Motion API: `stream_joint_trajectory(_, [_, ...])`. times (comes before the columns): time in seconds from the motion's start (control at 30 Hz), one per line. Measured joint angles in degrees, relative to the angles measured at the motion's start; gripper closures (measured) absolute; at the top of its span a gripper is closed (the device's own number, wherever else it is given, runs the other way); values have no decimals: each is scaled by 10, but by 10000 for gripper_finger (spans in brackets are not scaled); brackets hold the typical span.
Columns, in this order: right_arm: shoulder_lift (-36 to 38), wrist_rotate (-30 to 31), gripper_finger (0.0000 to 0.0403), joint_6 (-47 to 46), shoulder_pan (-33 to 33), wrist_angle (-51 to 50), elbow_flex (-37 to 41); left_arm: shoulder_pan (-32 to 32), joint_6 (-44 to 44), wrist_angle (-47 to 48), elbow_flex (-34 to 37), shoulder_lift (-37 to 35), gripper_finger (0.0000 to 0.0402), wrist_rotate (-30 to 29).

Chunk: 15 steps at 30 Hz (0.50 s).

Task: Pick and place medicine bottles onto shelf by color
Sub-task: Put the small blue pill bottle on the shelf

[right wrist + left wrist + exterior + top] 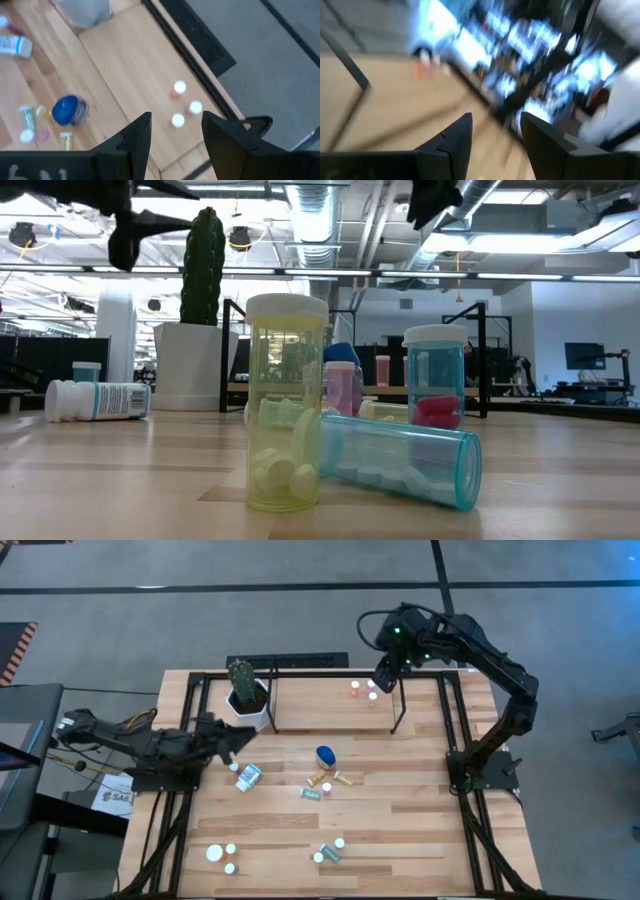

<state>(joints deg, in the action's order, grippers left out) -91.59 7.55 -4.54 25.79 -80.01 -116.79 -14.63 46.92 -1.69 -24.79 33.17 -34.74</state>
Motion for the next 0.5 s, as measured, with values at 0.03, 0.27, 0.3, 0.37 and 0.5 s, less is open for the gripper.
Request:
stream_joint_trajectory(0.03, [0, 0, 207, 0, -2, -6, 0, 0, 21, 45, -27, 21, 248, 21])
stream_joint_trajectory(0.27, [2, 0, 207, 6, -22, -58, 0, 0, 188, 370, -173, 151, 248, 180])
stream_joint_trajectory(0.3, [2, 0, 207, 10, -24, -65, 0, 0, 202, 398, -185, 166, 248, 200])
stream_joint_trajectory(0.37, [2, 0, 207, 20, -31, -75, 0, 0, 229, 435, -201, 191, 248, 229])
stream_joint_trajectory(0.5, [2, 0, 207, 32, -47, -76, 0, 0, 268, 482, -207, 230, 248, 257])
